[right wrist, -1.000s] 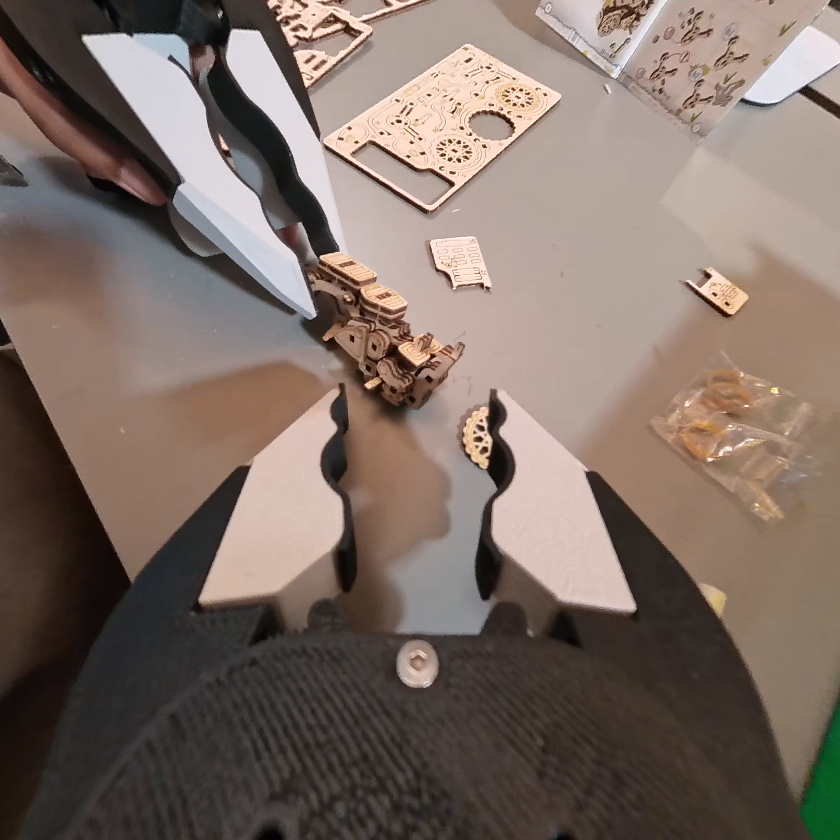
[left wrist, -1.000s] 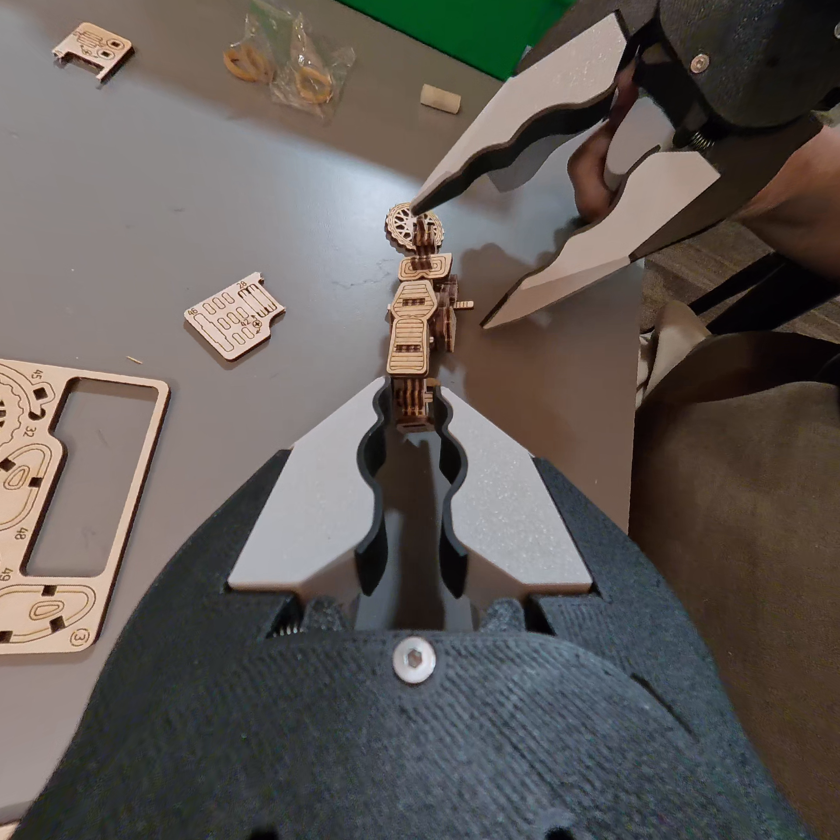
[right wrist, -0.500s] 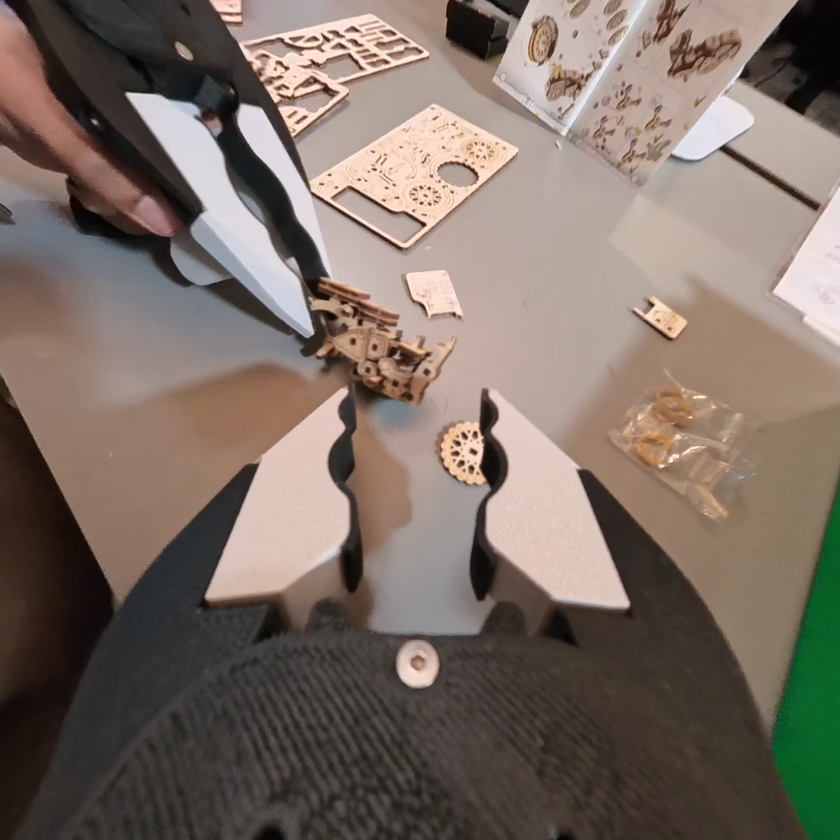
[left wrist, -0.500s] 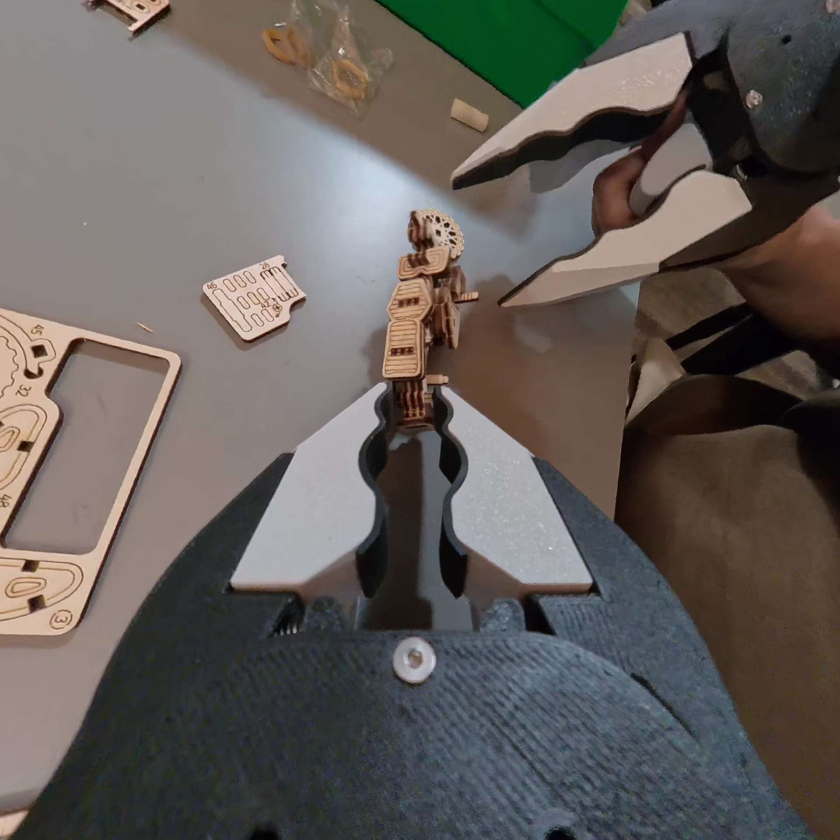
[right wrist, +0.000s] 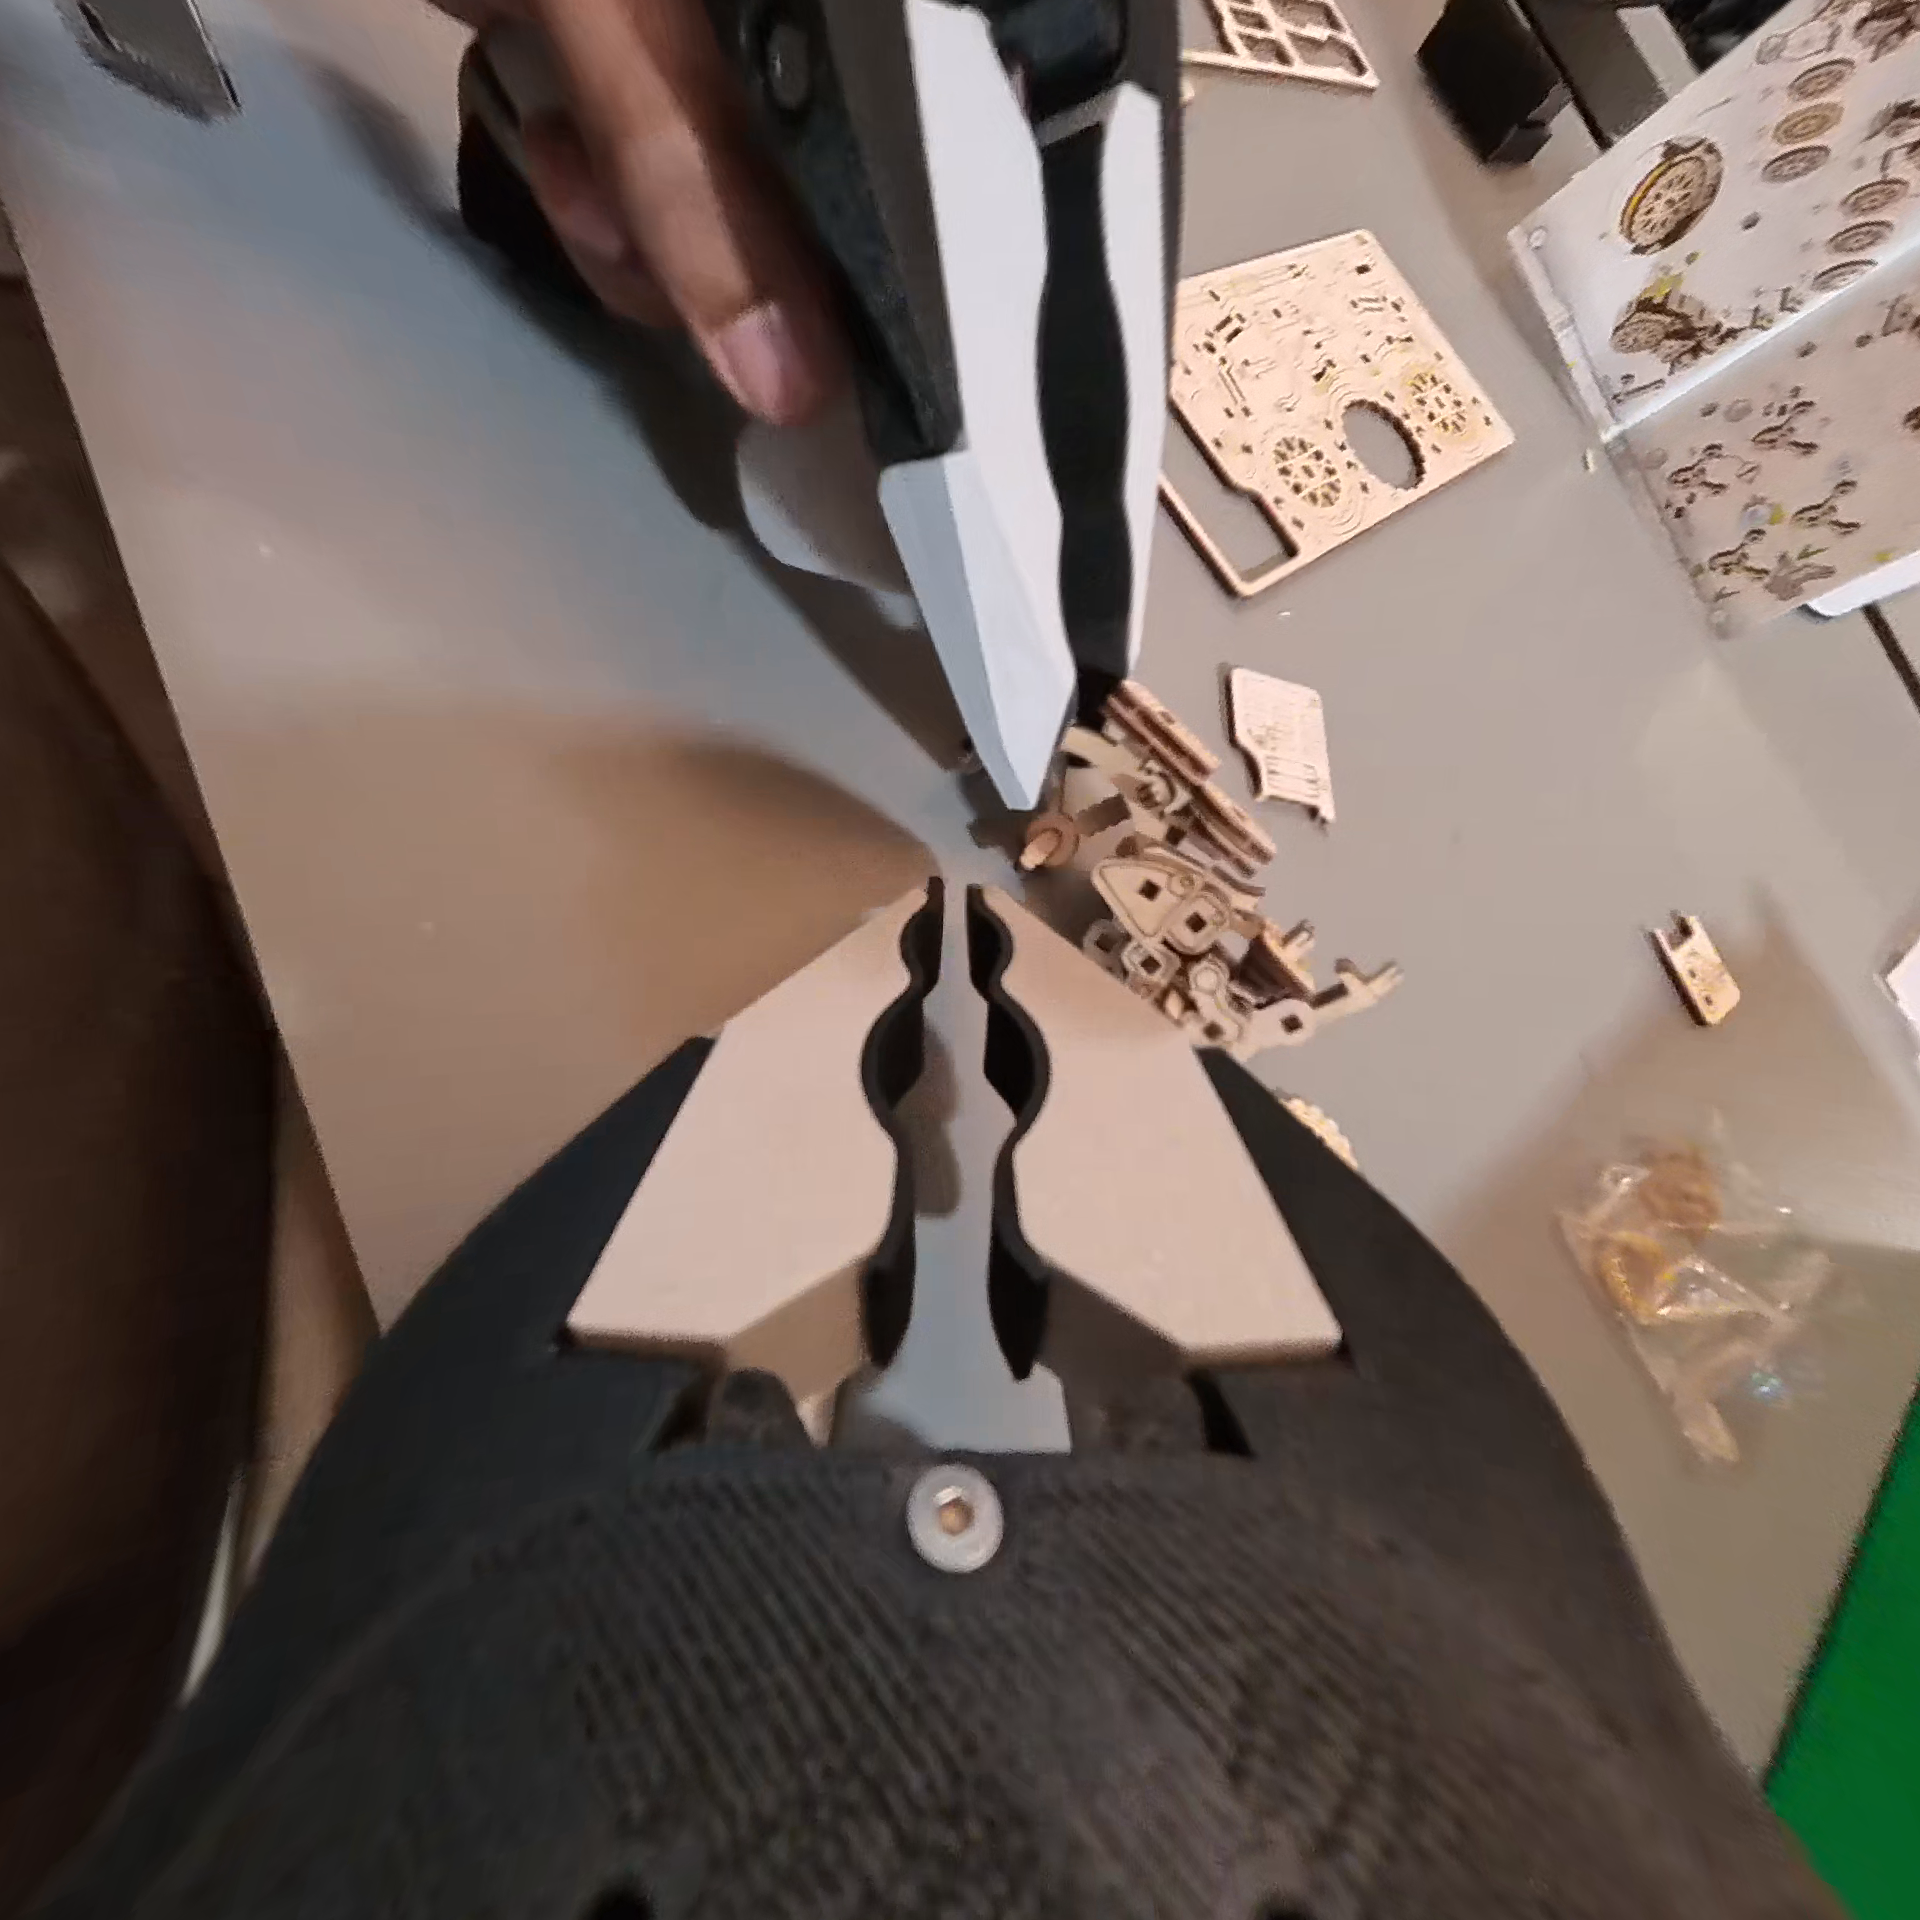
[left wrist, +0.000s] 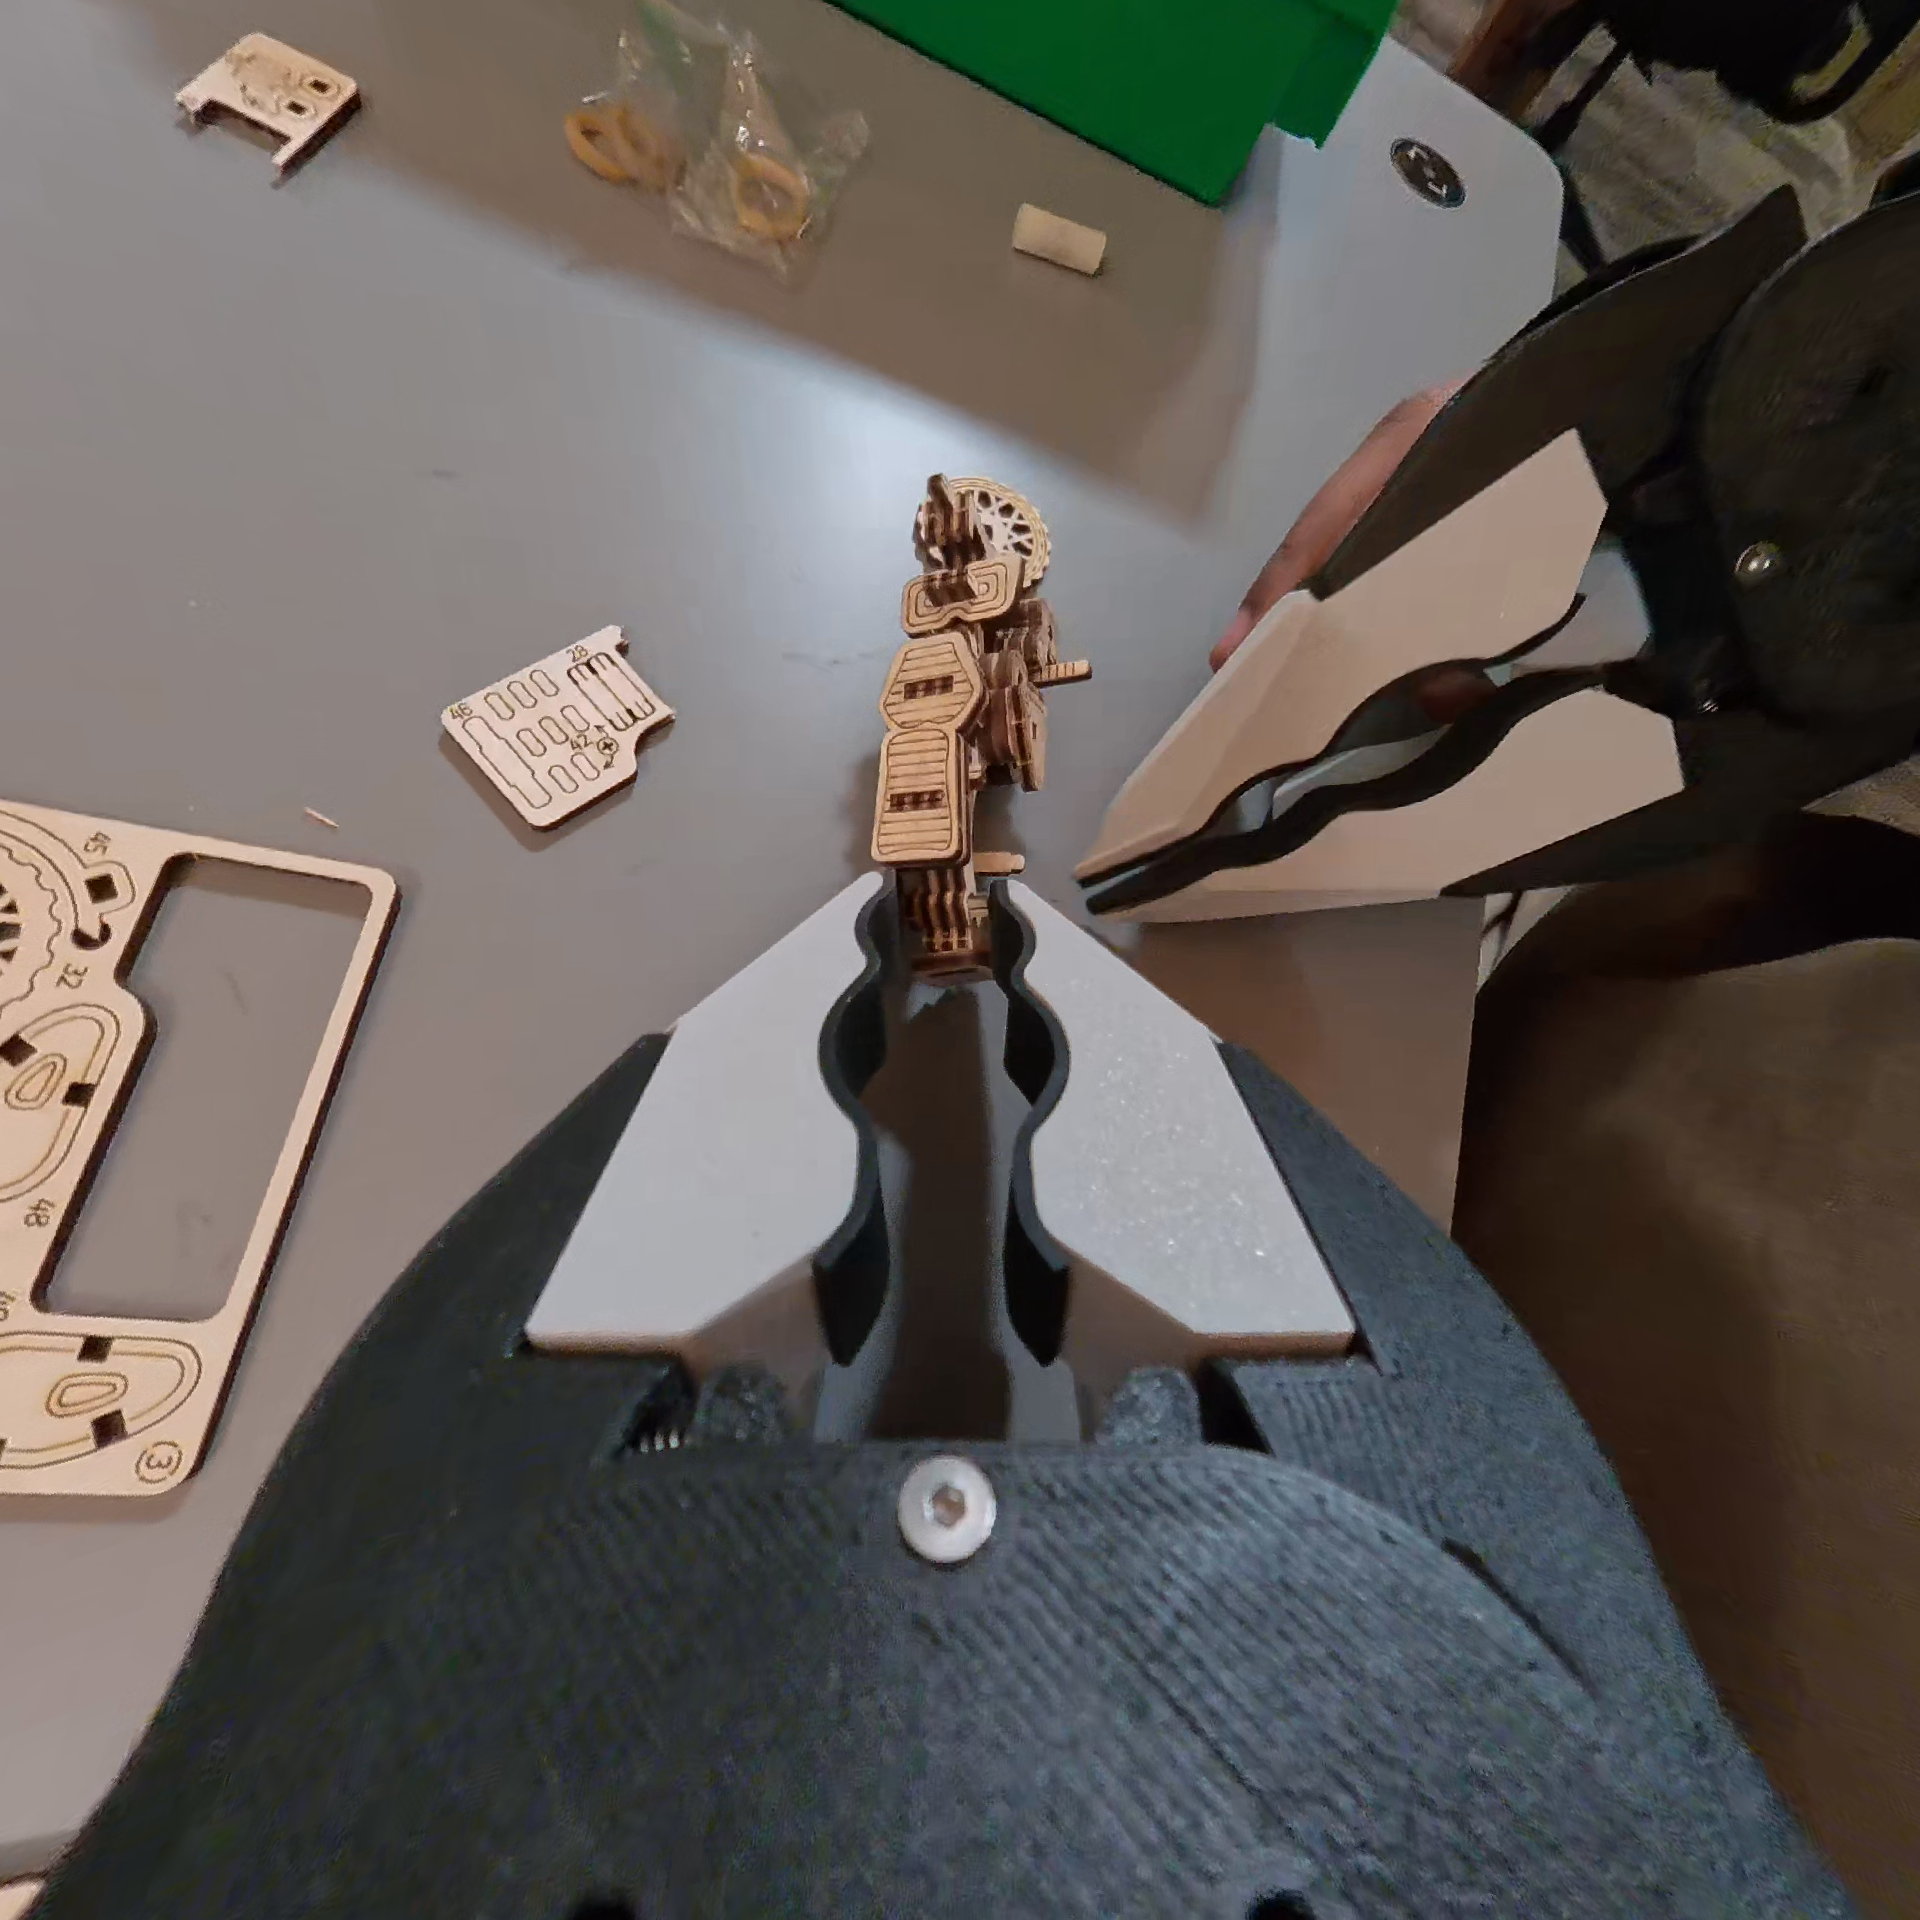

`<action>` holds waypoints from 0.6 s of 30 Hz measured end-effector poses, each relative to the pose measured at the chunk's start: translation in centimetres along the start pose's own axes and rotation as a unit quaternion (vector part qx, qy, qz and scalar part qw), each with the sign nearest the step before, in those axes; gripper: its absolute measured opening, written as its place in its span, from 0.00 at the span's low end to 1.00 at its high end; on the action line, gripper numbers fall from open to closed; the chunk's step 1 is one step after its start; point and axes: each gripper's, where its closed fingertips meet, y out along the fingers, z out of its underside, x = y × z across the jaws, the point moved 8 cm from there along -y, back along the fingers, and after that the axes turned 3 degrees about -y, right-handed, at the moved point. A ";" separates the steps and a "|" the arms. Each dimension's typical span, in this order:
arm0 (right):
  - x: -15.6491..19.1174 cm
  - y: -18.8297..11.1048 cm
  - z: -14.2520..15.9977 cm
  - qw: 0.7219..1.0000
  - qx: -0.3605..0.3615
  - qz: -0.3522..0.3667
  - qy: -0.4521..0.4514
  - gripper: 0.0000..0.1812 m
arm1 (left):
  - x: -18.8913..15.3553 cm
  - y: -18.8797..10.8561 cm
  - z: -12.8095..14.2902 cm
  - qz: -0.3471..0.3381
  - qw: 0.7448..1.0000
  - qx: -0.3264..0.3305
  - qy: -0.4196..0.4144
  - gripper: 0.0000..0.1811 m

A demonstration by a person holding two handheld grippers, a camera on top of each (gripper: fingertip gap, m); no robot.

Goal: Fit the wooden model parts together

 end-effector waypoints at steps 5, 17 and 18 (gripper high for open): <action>0.4 0.4 -0.1 0.999 0.011 0.026 -0.032 0.00 | -0.2 0.0 0.0 -0.005 1.000 0.000 0.015 0.09; 0.3 0.6 -0.2 0.997 0.011 0.054 -0.059 0.00 | -0.7 0.1 0.0 -0.010 0.999 0.001 0.039 0.09; 0.3 0.5 -0.2 0.997 0.010 0.056 -0.059 0.00 | -0.7 0.1 0.0 -0.011 0.999 0.001 0.040 0.09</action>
